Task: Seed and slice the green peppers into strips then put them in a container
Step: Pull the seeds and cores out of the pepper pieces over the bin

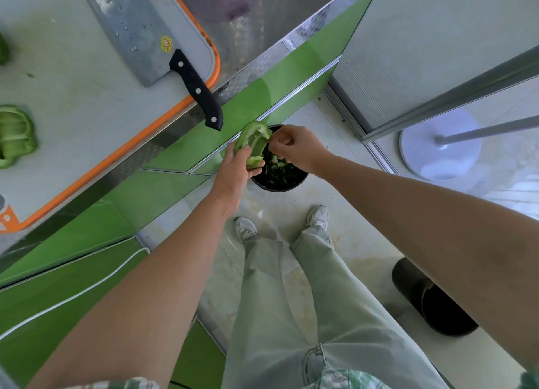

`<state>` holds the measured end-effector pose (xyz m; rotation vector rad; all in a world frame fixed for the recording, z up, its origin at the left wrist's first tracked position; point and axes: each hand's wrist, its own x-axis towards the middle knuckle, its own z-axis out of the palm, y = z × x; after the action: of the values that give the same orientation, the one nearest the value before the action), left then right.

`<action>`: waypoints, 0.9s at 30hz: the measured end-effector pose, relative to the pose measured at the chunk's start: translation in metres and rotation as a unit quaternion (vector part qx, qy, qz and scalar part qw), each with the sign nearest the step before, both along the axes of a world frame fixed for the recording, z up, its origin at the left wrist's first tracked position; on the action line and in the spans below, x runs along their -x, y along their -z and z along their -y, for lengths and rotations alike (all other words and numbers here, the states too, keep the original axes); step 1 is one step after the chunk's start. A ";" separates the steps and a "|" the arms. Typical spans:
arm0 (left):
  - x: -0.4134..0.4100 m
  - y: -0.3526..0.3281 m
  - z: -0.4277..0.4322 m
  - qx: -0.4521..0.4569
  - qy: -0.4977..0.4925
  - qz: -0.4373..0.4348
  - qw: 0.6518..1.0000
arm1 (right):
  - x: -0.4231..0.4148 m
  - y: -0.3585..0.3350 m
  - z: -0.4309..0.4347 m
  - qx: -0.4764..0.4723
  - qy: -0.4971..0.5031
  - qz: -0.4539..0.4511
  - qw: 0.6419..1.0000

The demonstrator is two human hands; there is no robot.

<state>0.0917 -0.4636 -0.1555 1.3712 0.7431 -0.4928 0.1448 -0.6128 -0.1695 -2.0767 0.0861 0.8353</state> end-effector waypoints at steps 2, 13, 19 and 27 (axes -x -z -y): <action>-0.001 -0.002 0.001 0.010 -0.002 0.003 1.000 | 0.000 0.000 -0.005 -0.012 0.014 -0.008 1.000; 0.000 -0.007 0.009 0.065 0.001 0.010 0.998 | 0.002 0.002 -0.018 0.029 0.093 0.072 0.993; 0.002 -0.004 0.002 0.041 -0.032 0.005 0.999 | 0.003 0.006 -0.005 0.071 0.070 0.030 0.995; 0.005 -0.002 0.001 0.052 -0.008 -0.006 0.999 | 0.003 -0.001 -0.017 -0.015 0.052 0.060 0.997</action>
<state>0.0871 -0.4644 -0.1533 1.2658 0.7267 -0.5204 0.1420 -0.5958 -0.1688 -2.0698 0.1140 0.6442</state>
